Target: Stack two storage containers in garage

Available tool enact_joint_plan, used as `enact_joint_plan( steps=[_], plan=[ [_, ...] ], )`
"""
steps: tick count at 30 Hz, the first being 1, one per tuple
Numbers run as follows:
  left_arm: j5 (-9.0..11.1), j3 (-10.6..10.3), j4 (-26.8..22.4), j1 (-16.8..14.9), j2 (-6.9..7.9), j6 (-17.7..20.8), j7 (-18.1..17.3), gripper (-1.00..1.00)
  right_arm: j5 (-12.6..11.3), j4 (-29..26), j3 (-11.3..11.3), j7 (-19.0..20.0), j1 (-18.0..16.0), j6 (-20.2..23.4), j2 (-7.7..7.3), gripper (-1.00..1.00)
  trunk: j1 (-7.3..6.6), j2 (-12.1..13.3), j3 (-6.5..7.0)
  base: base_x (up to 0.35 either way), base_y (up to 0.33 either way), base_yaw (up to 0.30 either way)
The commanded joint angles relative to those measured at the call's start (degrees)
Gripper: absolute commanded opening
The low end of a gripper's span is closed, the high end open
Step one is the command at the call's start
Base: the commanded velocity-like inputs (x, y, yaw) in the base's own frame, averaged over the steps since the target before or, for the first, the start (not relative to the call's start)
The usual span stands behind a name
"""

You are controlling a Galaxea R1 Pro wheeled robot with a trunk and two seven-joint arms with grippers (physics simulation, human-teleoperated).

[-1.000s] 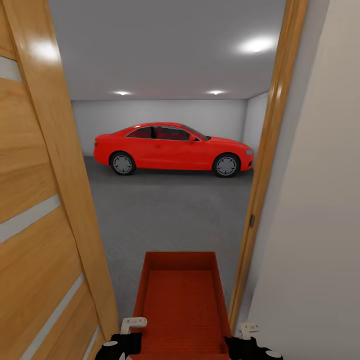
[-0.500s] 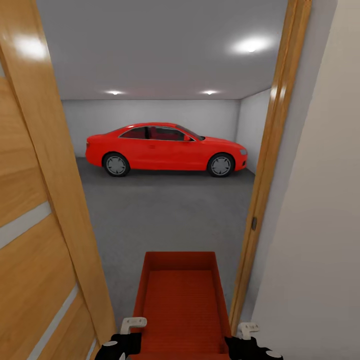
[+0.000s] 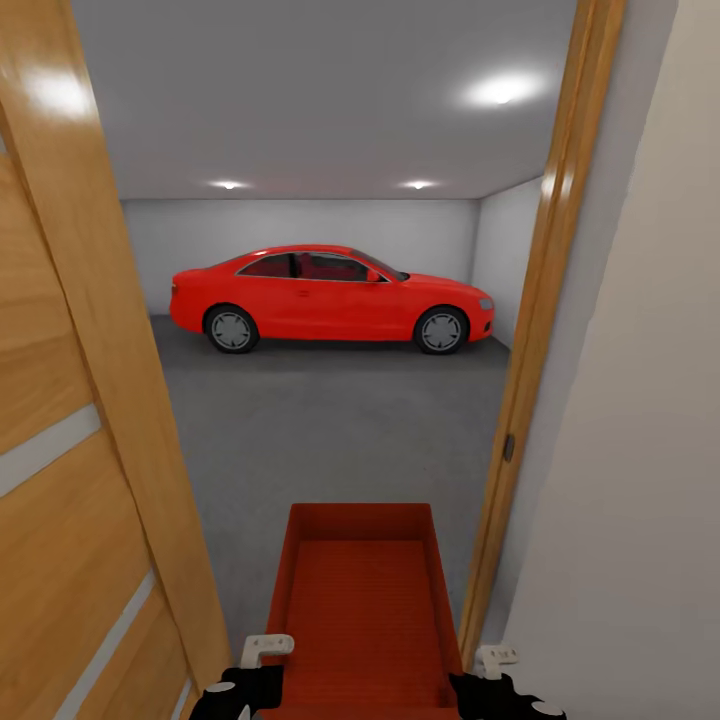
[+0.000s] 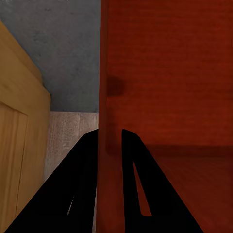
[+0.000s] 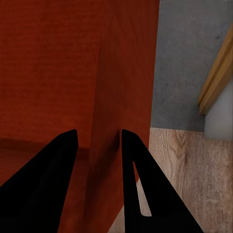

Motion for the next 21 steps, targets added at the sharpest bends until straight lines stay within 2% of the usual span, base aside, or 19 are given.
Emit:
enact_joint_plan(
  steps=[1, 13, 21],
  plan=[
    [-0.03, -0.01, -1.64, -0.06, -1.47, 0.36, 0.48, -1.0, 0.54, 0.1, 2.25, 0.44, 0.02, 0.01, 0.42, -1.0, 0.03, -0.07, -0.09, 0.201, 0.058, 0.0],
    [-0.03, 0.0, -1.64, -0.06, -1.48, 0.32, 0.45, -1.0, 0.54, 0.1, 2.24, 0.44, 0.02, 0.01, 0.42, -1.0, 0.03, -0.07, -0.09, 0.275, 0.076, 0.0],
    [-0.03, 0.0, -1.64, -0.06, -1.54, 0.27, 0.48, -1.0, 0.54, 0.1, 2.22, 0.44, 0.02, 0.01, 0.42, -1.0, 0.03, -0.07, -0.09, 0.023, 0.003, 0.0]
  ],
)
